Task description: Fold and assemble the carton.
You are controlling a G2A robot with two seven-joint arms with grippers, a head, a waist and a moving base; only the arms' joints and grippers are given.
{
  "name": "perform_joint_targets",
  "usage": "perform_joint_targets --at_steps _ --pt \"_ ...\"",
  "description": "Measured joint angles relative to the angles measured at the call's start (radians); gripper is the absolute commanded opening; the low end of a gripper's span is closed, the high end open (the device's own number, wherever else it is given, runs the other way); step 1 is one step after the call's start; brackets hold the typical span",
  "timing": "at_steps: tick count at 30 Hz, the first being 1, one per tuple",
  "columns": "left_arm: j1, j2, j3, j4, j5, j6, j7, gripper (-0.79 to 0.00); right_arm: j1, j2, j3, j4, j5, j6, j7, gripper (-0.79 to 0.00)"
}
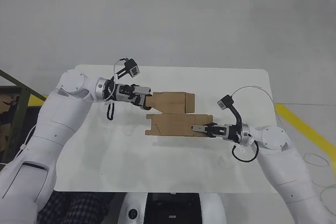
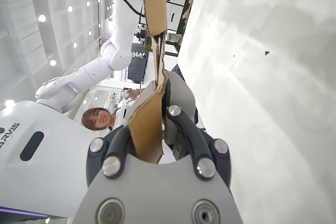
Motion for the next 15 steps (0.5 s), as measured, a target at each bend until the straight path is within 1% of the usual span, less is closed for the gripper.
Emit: perform_joint_targets --at_steps 8,15 --pt "0.005 0.007 -0.033 -0.037 0.006 0.011 -0.013 0.000 0.004 0.000 -0.013 0.013 -0.004 -0.002 -0.023 -0.785" --pt "0.006 0.005 -0.039 -0.062 0.014 0.019 -0.001 0.000 0.001 0.002 -0.013 0.010 -0.001 -0.002 -0.031 -0.785"
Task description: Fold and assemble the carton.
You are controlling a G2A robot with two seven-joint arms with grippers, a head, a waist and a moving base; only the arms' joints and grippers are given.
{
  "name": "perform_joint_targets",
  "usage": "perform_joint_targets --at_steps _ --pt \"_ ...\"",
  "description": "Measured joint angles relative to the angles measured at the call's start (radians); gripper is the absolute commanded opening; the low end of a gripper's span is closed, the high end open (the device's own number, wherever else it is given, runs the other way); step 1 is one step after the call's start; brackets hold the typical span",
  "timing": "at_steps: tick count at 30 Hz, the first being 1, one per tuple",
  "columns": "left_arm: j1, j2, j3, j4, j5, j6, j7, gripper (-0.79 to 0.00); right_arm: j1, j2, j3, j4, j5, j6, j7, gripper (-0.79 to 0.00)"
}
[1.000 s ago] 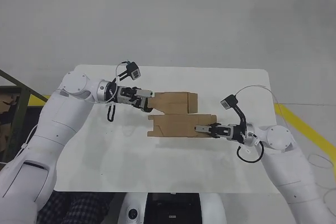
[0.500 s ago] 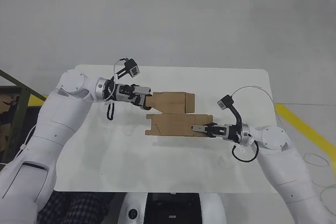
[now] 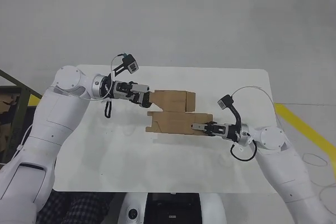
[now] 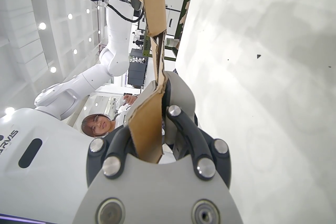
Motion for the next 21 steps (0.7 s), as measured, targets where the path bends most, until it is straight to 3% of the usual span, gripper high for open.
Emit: perform_joint_targets --at_steps 16,17,19,21 --pt "-0.030 -0.028 0.048 0.045 0.031 -0.023 0.041 0.000 -0.010 0.001 -0.019 -0.029 0.030 0.006 -0.008 -0.785" --pt "-0.030 -0.028 0.048 0.046 0.033 -0.026 0.041 -0.052 -0.009 0.001 -0.020 -0.030 0.031 0.006 -0.009 -0.785" --pt "-0.030 -0.029 0.049 0.047 0.038 -0.030 0.042 -0.406 -0.009 0.001 -0.021 -0.030 0.034 0.008 -0.013 -0.785" --pt "-0.030 -0.030 0.048 0.047 0.043 -0.033 0.043 -0.579 -0.009 0.001 -0.022 -0.032 0.036 0.009 -0.016 -0.785"
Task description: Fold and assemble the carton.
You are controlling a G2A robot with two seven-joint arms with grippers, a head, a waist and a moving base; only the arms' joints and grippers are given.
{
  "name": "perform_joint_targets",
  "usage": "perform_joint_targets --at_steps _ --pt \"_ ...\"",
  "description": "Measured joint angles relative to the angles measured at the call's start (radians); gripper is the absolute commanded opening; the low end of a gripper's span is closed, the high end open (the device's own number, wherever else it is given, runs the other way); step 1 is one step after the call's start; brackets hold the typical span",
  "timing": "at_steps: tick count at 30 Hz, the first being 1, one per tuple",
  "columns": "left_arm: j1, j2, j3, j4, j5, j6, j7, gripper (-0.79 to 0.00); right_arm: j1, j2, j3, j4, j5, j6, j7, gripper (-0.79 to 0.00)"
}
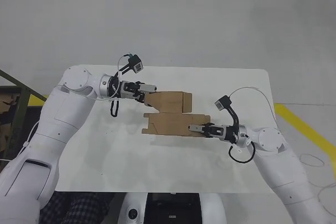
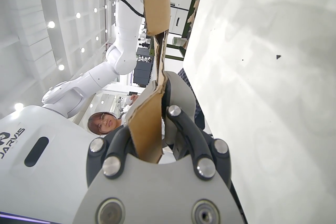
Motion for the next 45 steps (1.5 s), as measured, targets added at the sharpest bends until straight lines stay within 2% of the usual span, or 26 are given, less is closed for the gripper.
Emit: perform_joint_targets --at_steps 1,3,19,20,21,22,26,33,36,38,40,42,45 --pt "0.000 0.000 -0.001 0.000 0.003 -0.001 0.001 -0.665 0.000 0.000 0.000 -0.001 0.001 0.000 -0.001 -0.785" --pt "0.000 0.000 -0.002 0.000 0.012 -0.001 0.004 -0.785 0.000 0.001 0.000 -0.002 0.005 0.002 -0.001 -0.785" --pt "0.008 -0.003 -0.004 0.002 0.057 0.012 0.015 -0.785 0.000 0.004 0.002 -0.007 0.015 0.008 -0.003 -0.785" --pt "0.008 -0.004 -0.004 0.003 0.057 0.012 0.015 -0.785 0.000 0.004 0.002 -0.008 0.015 0.008 -0.003 -0.526" --pt "0.009 -0.005 -0.003 0.005 0.056 0.014 0.015 -0.785 0.000 0.005 0.003 -0.009 0.016 0.006 -0.004 -0.182" --pt "0.009 -0.005 -0.003 0.006 0.054 0.014 0.015 -0.785 0.000 0.005 0.006 -0.008 0.018 0.003 -0.008 0.000" --pt "0.009 -0.007 -0.007 0.005 0.040 0.016 0.012 -0.785 -0.009 0.009 0.031 0.013 0.015 0.001 -0.040 0.000" --pt "0.010 -0.004 -0.031 -0.004 0.025 0.018 -0.006 -0.785 -0.027 0.028 0.109 0.034 -0.103 -0.044 -0.092 0.000" --pt "0.015 -0.003 -0.033 -0.009 0.028 0.015 -0.013 -0.785 -0.032 0.033 0.135 0.010 -0.088 -0.060 -0.092 0.000" --pt "0.020 -0.003 -0.033 -0.013 0.029 0.011 -0.021 -0.785 -0.033 0.035 0.145 -0.009 -0.062 -0.067 -0.080 -0.252" --pt "0.026 -0.004 -0.032 -0.016 0.027 0.006 -0.027 -0.785 -0.031 0.035 0.147 -0.030 -0.025 -0.069 -0.065 -0.283" --pt "0.032 -0.004 -0.031 -0.017 0.023 0.001 -0.032 -0.785 -0.025 0.033 0.138 -0.047 0.008 -0.067 -0.052 -0.243" --pt "0.037 -0.006 -0.028 -0.019 0.017 -0.006 -0.041 -0.785 -0.011 0.028 0.110 -0.059 0.045 -0.060 -0.045 -0.252"
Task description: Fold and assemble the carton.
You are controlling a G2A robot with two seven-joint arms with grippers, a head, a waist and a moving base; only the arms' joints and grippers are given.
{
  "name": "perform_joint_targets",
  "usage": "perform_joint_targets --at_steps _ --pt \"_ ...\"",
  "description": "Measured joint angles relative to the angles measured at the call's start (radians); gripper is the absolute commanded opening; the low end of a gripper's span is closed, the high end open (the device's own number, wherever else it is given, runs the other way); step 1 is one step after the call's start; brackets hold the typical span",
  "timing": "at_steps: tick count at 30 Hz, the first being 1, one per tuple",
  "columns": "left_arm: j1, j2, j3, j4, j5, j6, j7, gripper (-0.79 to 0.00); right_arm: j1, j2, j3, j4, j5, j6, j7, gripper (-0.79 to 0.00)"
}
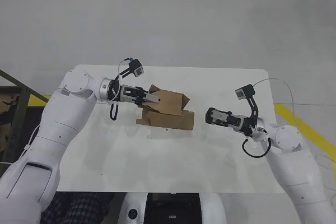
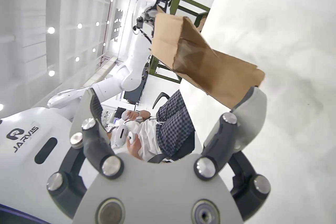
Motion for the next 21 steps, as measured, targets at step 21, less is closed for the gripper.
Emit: perform_joint_targets --at_steps 21 --pt "0.010 -0.011 0.013 -0.019 -0.011 -0.015 -0.030 -0.785 0.100 -0.038 -0.155 0.045 0.041 0.006 -0.024 -0.403"
